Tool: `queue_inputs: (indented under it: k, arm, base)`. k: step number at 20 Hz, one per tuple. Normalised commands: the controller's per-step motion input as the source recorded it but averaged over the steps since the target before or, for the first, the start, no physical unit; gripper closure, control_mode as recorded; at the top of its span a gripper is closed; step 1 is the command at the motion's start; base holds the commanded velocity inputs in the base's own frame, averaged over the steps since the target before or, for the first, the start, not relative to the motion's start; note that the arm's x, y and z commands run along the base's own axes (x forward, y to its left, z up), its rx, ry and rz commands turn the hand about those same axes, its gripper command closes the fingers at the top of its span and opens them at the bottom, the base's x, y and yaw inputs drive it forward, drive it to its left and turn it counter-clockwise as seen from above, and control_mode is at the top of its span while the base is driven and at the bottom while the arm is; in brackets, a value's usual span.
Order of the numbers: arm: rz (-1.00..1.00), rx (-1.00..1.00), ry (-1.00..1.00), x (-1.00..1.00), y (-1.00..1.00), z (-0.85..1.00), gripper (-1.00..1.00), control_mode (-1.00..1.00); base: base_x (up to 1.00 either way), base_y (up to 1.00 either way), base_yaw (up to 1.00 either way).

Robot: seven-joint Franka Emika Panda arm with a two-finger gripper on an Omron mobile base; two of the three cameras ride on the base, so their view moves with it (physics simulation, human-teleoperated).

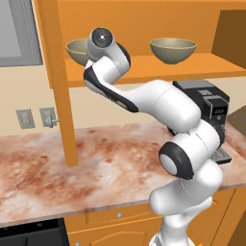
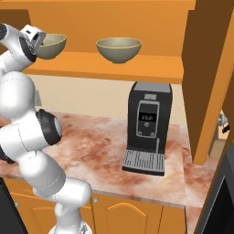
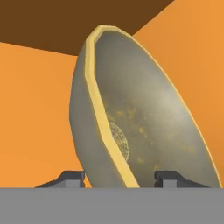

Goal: Move the bowls from the cabinet to the plates on the dining table.

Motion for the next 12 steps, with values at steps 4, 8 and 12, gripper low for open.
queue_inputs:
  k: [4,8,12]
  arm:
    - [0.0,0.0,0.0,0.0,-0.02,-0.36,1.0,-1.0]
    - [0.0,0.0,0.0,0.0,-0.03,-0.26,1.0,-1.0]
    - [0.0,0.0,0.0,-0.23,-0.31,-0.11,1.0,-1.0]
  base:
    - [0.0,0.0,0.0]
    - [0.0,0.0,0.0]
    - [0.0,0.0,0.0]
